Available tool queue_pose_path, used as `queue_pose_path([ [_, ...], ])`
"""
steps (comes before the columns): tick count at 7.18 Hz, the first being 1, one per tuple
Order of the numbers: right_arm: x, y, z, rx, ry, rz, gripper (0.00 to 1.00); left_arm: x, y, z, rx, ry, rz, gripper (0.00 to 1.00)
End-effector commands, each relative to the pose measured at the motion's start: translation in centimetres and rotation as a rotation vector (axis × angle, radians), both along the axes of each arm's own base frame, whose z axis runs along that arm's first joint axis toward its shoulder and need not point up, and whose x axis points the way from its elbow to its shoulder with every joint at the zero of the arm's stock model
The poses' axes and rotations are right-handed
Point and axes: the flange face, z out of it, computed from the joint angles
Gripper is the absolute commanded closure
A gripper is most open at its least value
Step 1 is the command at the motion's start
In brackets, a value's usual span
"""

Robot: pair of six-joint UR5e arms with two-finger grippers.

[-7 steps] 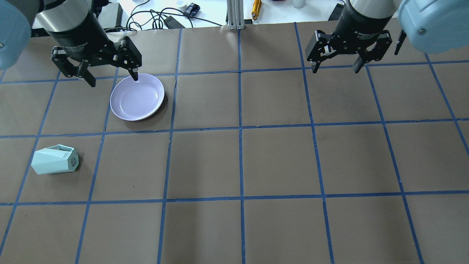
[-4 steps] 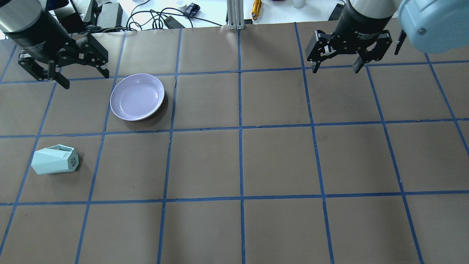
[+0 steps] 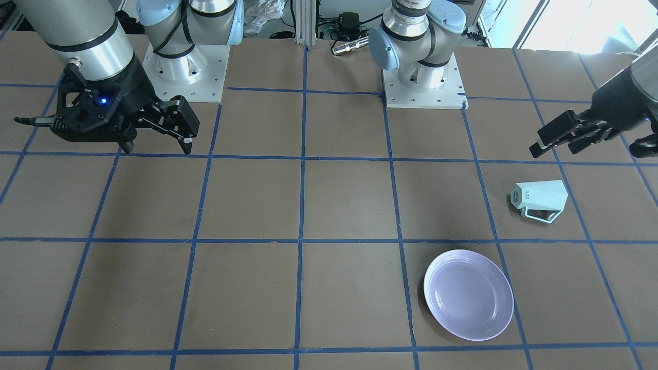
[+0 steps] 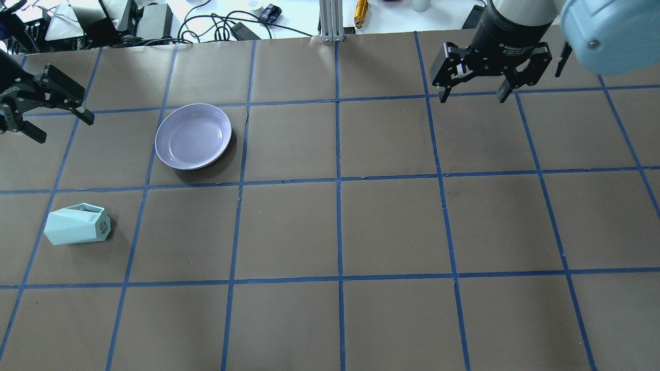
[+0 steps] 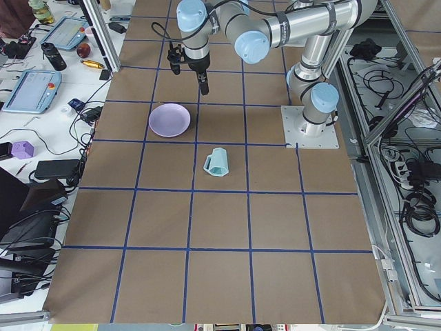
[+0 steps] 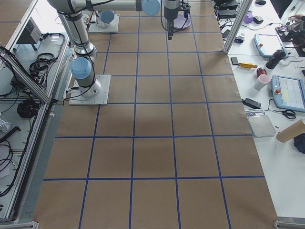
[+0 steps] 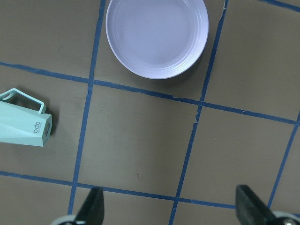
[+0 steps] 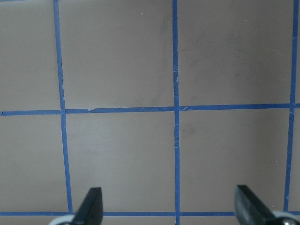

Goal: Flip cup and place on plate
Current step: 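Move the left gripper away from the plate toward the mint cup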

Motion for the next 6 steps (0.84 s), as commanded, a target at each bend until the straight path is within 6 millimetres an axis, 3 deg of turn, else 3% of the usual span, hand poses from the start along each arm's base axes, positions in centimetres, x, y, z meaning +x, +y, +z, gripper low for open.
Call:
queue_pose_path([
  [1, 0.0, 0.0, 0.0, 0.0, 0.0, 0.0, 0.0, 6.3, 0.4, -3.1, 0.043, 0.081, 0.036, 0.02],
  [6, 0.0, 0.0, 0.0, 0.0, 0.0, -0.002, 0.0, 20.5, 2.0, -13.6, 0.026, 0.266, -0.124, 0.0],
])
